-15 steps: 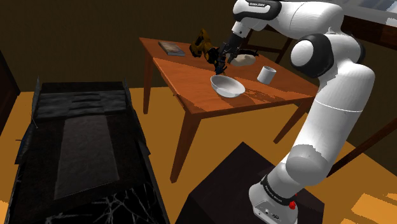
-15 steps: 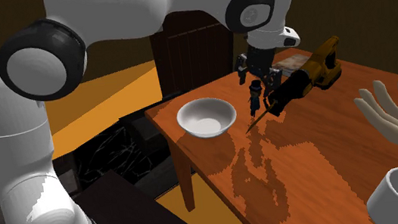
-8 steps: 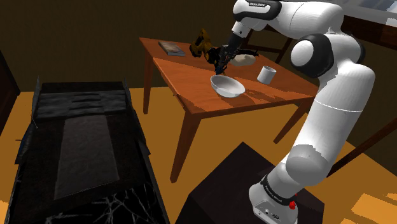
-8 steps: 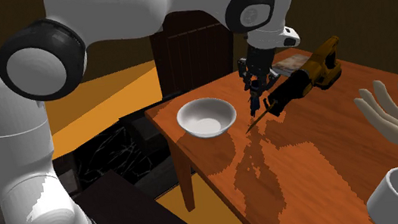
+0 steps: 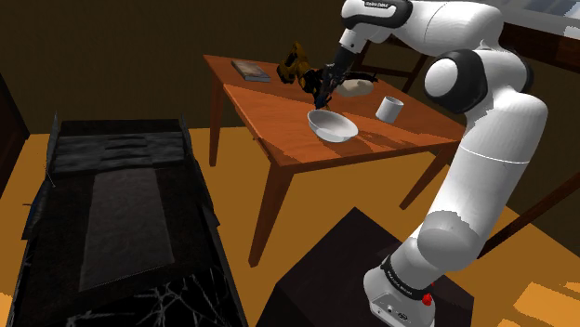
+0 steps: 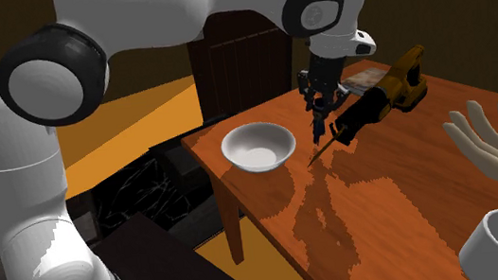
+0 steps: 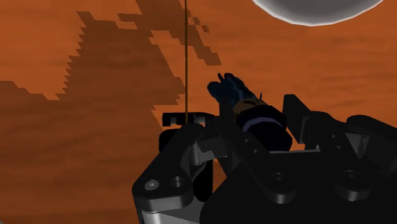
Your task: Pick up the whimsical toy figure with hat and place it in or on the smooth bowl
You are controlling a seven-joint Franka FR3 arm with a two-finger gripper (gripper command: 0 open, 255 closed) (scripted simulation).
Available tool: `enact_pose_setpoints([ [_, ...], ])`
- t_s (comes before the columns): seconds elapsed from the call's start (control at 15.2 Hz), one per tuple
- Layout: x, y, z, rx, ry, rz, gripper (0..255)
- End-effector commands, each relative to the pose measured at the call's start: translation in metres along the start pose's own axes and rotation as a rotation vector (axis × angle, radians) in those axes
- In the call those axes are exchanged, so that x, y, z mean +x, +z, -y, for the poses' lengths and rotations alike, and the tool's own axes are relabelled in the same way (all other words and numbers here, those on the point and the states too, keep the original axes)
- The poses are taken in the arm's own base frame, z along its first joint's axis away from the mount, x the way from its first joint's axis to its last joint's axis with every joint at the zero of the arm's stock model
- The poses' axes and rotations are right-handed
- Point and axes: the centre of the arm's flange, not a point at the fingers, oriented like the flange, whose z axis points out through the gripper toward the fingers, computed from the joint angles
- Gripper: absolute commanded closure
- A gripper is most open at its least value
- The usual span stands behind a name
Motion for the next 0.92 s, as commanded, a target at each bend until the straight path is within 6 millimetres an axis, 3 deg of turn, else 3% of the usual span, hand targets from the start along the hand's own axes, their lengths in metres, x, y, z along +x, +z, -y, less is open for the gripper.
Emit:
enact_pose_setpoints([
  [0.0,0.001,-0.009,0.002,0.0,0.0,0.0,255],
  [0.86,0.005,-0.077,0.012,0.0,0.0,0.0,255],
])
